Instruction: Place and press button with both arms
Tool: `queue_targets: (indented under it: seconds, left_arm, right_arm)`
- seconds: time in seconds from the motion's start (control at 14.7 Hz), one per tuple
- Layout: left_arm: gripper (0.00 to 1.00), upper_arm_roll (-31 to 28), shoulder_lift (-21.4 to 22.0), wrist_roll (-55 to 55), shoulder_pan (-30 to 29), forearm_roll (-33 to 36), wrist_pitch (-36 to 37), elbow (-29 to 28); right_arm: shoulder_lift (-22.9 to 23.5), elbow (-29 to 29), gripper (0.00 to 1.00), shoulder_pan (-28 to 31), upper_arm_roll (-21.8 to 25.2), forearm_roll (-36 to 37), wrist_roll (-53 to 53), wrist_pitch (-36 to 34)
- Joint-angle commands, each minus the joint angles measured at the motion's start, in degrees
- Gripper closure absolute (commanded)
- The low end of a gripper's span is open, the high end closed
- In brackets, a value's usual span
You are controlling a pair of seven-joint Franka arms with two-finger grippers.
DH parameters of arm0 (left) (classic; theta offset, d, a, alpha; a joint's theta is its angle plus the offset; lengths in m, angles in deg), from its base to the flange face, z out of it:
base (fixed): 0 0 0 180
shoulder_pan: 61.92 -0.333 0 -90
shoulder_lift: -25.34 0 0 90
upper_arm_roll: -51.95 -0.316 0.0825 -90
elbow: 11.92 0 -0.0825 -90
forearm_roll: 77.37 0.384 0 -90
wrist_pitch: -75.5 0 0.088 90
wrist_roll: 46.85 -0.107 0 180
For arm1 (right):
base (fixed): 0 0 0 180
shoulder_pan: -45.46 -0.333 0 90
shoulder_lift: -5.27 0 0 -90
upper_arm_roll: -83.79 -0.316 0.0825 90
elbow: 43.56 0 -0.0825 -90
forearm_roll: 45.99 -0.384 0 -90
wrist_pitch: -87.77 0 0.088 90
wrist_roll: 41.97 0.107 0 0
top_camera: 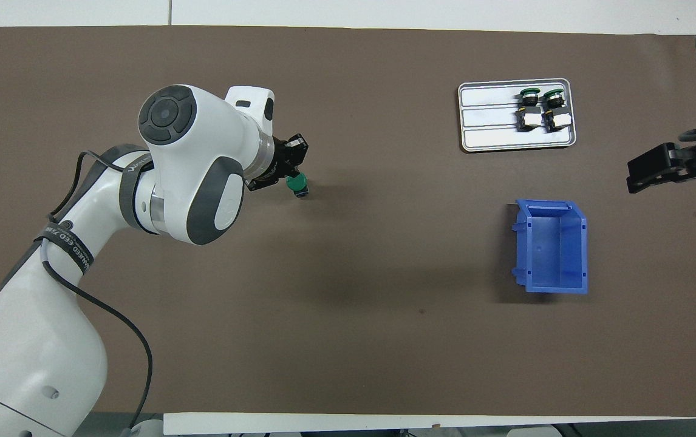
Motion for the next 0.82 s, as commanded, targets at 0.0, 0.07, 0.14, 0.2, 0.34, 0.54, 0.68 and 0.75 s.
queue_targets:
  seconds: [0.0,0.07,0.14,0.2,0.34,0.54,0.68,0.75]
  left_arm:
    - [0.95,-0.3,-0.5,0.4,0.6,1.3,-0.9,0.4]
    - [0.95,-0.3,-0.6,0.4,0.9,1.3,-1.3,0.0]
    - [0.95,-0.3,-0.6,0.3,1.2,1.3,-2.0,-0.7]
    - [0.95,-0.3,-0.6,0.4,1.3,1.3,-2.8,-1.0]
    - [0.95,-0.3,-0.8,-0.2,1.4,1.3,-3.2,-2.2]
    - [0.95,-0.3,-0.6,-0.5,1.4,1.3,-3.0,-2.6]
    - [0.95,-0.3,-0.6,-2.0,1.5,1.3,-3.3,-3.8]
    - [0.96,-0.3,-0.5,-2.8,1.4,1.3,-3.4,-4.0]
  right_arm:
    - [-1.3,1.5,0.01,0.5,-0.3,0.0,-1.0,-0.1]
    - [-1.3,1.4,0.01,0.5,-0.3,0.0,-1.0,-0.1]
    - [-1.3,1.5,0.01,0.5,-0.4,0.0,-1.0,-0.1]
    - [-1.3,1.5,0.01,0.5,-0.3,0.0,-1.0,-0.1]
    - [-1.3,1.4,0.01,0.5,-0.4,0.0,-1.0,-0.1]
    - [-1.3,1.5,0.01,0.5,-0.3,0.0,-1.0,-0.1]
    - [-1.3,1.5,0.01,0.5,-0.3,0.0,-1.0,-0.1]
    - [-1.3,1.5,0.01,0.5,-0.3,0.0,-1.0,-0.1]
